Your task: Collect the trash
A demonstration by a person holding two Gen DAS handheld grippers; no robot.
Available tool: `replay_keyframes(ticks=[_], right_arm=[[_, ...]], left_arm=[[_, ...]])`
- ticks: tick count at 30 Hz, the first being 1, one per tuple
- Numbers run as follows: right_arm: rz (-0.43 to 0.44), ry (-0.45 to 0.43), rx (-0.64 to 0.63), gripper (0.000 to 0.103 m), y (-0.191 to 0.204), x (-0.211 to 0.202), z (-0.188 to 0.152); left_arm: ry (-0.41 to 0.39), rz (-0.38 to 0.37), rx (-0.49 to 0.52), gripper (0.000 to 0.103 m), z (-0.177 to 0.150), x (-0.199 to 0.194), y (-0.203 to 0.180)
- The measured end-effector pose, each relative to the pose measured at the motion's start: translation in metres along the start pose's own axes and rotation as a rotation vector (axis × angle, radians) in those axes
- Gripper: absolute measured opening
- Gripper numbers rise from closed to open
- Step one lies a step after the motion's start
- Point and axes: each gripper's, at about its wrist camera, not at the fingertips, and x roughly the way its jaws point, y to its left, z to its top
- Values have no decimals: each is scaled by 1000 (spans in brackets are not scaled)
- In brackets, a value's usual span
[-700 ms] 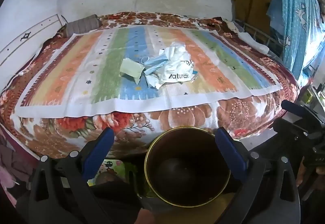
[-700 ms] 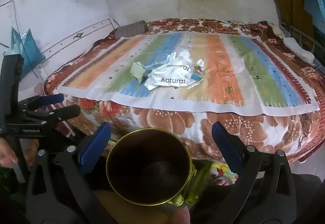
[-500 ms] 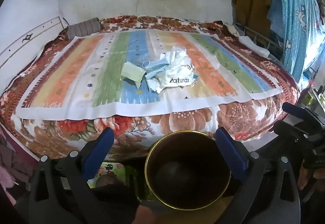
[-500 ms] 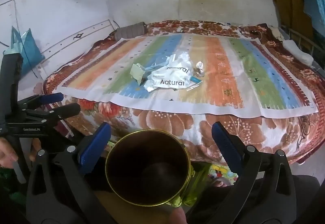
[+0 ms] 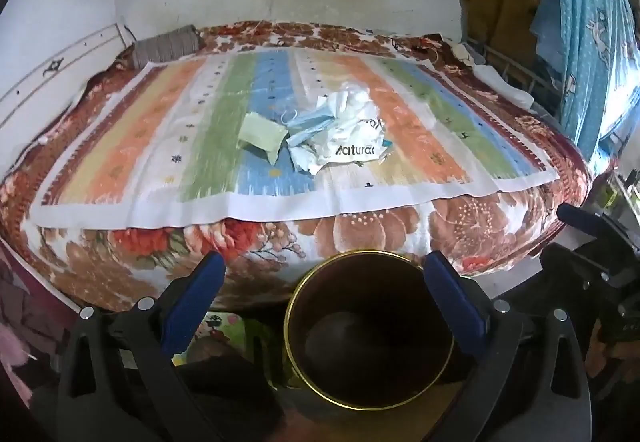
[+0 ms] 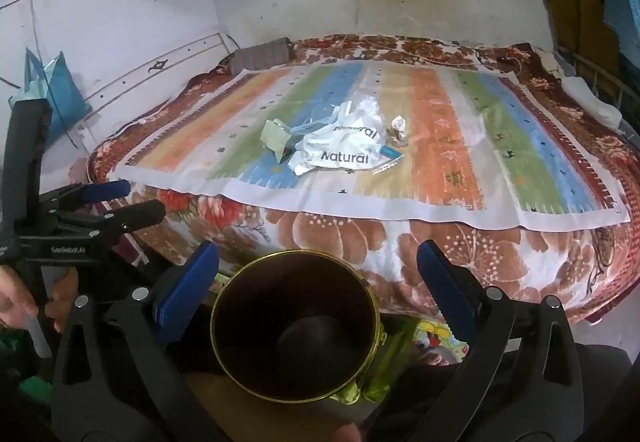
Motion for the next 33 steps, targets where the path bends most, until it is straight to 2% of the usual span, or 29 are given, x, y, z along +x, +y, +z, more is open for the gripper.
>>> replay_keyframes(ticks=[20,33], right_arm=[[24,3,-7,94,4,0,-2],[28,7,-3,94,4,0,-2]], left_arm=[[-9,-5,-61,97,3,-4,7],[-13,6,-62,97,2,-5,8]])
